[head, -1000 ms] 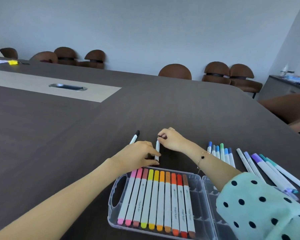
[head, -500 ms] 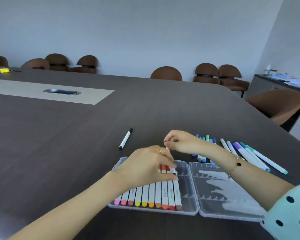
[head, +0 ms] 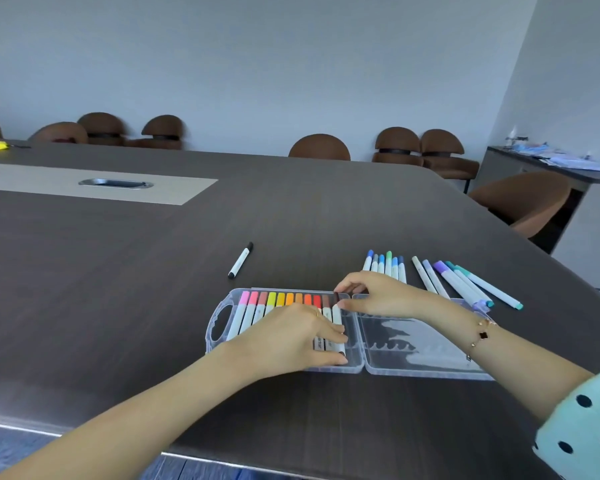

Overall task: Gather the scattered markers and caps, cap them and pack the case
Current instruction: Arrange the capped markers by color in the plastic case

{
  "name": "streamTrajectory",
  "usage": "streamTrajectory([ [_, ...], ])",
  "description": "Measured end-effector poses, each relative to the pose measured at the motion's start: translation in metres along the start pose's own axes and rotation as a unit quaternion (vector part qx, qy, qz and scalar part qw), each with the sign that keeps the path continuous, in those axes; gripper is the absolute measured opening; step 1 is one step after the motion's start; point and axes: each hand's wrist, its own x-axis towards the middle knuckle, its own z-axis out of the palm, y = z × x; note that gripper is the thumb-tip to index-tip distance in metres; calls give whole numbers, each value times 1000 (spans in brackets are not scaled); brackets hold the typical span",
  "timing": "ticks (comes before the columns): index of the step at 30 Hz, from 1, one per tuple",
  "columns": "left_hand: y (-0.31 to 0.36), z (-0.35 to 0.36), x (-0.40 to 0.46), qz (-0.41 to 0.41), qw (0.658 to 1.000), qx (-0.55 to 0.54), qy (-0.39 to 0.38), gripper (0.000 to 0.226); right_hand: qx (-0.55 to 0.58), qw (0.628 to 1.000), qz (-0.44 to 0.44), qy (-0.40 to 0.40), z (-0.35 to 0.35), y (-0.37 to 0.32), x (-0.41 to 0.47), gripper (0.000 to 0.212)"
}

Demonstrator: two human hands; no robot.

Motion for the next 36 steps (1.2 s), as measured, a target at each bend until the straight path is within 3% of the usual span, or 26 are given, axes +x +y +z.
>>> streamTrajectory([
  [10, 3, 5, 3, 17, 999, -18, -30, 31, 8, 1000, 6, 22, 10, 6, 4, 33],
  [17, -4, 0, 8, 25, 998, -21, -62, 31, -12, 1000, 9, -13, 2, 5, 11, 28],
  [22, -53, -33, 7, -9, 1000, 17, 1, 30, -34, 999, 4, 8, -12, -2, 40, 21],
  [27, -125, -56, -5, -120, 988, 89, 35, 31, -23, 1000, 1, 1, -5, -13, 97, 21],
  [31, -171, -57, -15, -180, 979, 92, 1, 35, -4, 1000, 16, -25, 15, -26, 154, 39],
  [36, -194, -45, -13, -172, 984, 52, -19, 30, 37, 999, 31, -3, 41, -46, 212, 46],
])
